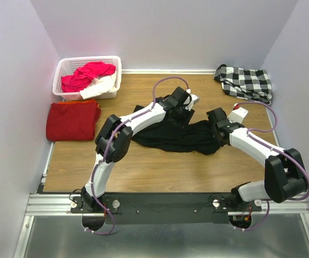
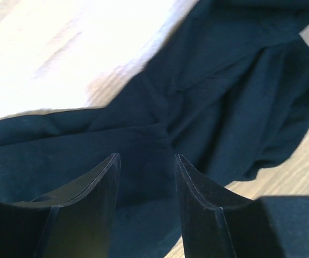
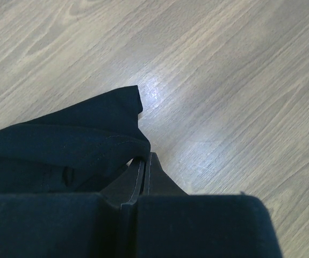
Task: Fold and stack the t-shirts
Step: Flatten out the tshirt
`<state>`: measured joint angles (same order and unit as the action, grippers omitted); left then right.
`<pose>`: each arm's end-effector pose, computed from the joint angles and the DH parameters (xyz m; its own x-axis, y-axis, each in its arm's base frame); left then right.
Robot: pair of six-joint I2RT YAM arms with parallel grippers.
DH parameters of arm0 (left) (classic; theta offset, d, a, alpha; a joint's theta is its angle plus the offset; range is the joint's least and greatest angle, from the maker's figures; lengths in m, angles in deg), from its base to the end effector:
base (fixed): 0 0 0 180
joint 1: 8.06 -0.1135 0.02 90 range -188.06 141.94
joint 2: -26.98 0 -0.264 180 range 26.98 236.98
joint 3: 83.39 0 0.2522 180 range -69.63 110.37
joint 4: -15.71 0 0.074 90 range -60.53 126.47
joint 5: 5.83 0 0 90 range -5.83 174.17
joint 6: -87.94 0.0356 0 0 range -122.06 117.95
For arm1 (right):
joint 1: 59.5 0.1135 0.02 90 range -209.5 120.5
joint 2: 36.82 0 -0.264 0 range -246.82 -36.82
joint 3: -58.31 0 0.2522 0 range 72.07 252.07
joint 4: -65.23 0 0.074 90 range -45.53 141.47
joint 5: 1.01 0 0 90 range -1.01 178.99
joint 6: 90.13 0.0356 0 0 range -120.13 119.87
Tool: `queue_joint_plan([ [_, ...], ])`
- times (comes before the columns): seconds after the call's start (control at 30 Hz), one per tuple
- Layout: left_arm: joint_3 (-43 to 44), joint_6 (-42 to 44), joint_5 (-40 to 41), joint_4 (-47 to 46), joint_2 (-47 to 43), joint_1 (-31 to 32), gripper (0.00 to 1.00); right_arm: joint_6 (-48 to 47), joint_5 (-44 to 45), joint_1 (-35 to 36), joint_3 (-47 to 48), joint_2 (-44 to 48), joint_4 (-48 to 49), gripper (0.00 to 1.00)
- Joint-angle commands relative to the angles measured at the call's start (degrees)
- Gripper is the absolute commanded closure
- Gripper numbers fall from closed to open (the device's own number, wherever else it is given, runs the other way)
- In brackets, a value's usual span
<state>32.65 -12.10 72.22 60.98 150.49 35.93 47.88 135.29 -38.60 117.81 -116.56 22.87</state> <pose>0.3414 -0.3399 0.2142 -0.6980 0.4368 -0.5674 0.6581 0.7037 -0.2678 0.2474 0.0669 0.1985 -0.5070 0.3561 -0.7849 0.6595 0.7466 -0.0874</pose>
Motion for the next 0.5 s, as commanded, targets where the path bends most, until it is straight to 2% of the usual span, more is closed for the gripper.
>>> queue_joint_plan([
  [0.0, 1.87, 1.08, -3.17, 0.84, 1.39, 1.19, 0.46, 0.42, -0.25, -0.43, -0.56, -0.15, -1.02, 0.99],
  [0.47, 5.56, -0.15, -1.16, -0.48, 6.92, 1.89, 0.40, -1.07, -0.51, -0.78, -1.26, 1.43, -1.37, 0.99],
])
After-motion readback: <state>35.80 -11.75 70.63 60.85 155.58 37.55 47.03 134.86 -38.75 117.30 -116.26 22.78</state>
